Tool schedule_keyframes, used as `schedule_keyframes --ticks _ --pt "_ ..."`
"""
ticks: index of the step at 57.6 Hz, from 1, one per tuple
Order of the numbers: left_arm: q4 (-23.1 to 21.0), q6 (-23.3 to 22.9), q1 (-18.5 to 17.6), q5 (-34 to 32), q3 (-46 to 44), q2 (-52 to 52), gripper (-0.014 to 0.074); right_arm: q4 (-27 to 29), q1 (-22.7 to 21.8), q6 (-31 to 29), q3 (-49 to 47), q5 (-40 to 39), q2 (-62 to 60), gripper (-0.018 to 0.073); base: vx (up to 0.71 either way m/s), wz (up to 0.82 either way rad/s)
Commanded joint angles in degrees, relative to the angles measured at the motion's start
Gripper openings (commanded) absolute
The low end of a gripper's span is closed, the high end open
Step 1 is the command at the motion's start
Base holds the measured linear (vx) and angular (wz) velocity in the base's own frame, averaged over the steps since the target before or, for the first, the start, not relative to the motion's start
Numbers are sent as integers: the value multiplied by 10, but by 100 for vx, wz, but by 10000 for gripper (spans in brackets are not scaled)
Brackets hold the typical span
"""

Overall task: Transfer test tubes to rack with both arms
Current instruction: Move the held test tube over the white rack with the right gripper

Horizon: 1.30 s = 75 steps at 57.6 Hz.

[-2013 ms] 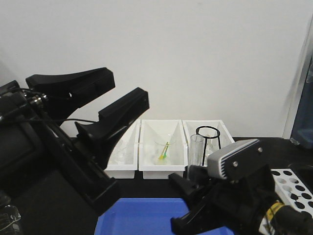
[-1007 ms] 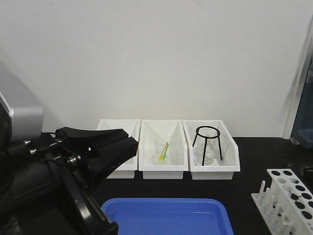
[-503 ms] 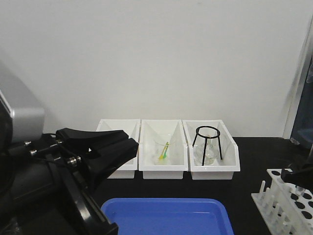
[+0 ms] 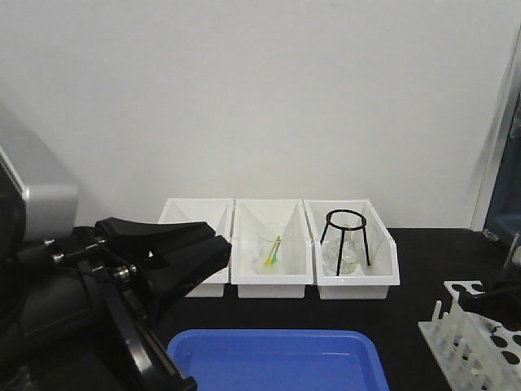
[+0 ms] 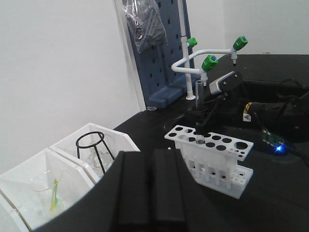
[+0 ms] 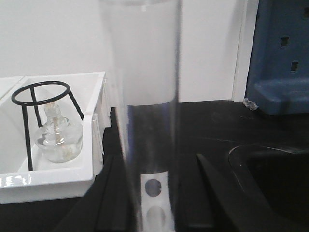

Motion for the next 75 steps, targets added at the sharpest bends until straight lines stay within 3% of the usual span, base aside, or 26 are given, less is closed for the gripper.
schedule_keyframes --ticks 1,59,75 --pt "-4 -4 1 -41 -16 -8 -15 2 -4 -3 -18 -60 -13 -6 0 0" --pt "-4 -4 1 -41 -16 -8 -15 2 -4 -6 -18 -64 80 5 0 0" --pt "-4 -5 1 -41 -16 -8 -15 2 -4 -5 -18 -64 80 120 0 0"
